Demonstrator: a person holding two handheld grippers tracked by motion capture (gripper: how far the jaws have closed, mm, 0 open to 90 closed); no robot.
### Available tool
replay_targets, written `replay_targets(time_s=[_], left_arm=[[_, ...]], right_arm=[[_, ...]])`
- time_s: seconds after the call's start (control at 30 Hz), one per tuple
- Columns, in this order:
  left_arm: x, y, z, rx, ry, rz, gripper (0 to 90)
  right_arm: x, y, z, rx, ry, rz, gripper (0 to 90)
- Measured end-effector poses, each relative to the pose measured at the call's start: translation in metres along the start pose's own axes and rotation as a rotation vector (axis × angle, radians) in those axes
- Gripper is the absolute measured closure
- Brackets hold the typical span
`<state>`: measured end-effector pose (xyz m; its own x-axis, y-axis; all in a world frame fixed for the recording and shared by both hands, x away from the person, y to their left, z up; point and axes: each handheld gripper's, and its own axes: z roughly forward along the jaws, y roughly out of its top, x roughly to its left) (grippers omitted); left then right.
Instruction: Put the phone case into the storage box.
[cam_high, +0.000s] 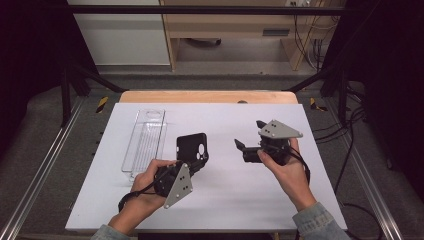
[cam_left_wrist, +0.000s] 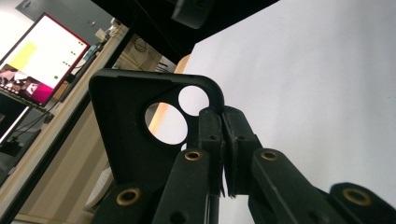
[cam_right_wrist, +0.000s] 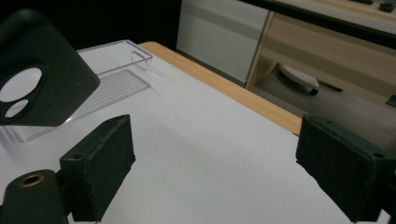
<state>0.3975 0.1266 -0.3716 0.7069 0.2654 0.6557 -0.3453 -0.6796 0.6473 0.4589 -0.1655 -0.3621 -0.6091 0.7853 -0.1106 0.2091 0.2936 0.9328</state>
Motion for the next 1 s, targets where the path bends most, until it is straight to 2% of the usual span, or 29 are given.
replay_targets(time_s=[0.13,0.17,0.53,0.63,0.73,1.0], left_arm=[[0.002,0.0,-0.002,0.0,0.013,-0.01,87.0],[0.003,0.0,-0.002,0.0,0.014,-0.012,87.0],[0.018,0.005,-0.007,-0.038,0.07,-0.085,86.9],[0.023,0.005,-0.009,-0.043,0.091,-0.105,86.9],[0.027,0.005,-0.012,-0.05,0.119,-0.121,86.9],[0.036,0.002,-0.016,-0.065,0.183,-0.173,86.9]], right_arm=[[0.002,-0.02,-0.005,-0.073,-0.055,-0.013,11.3],[0.002,-0.024,-0.006,-0.077,-0.066,-0.02,11.2],[0.003,-0.064,-0.023,-0.107,-0.075,0.058,7.5],[0.004,-0.077,-0.026,-0.118,-0.093,0.065,6.9],[0.005,-0.093,-0.031,-0.141,-0.109,0.094,6.6],[0.005,-0.112,-0.032,-0.15,-0.117,0.101,5.3]])
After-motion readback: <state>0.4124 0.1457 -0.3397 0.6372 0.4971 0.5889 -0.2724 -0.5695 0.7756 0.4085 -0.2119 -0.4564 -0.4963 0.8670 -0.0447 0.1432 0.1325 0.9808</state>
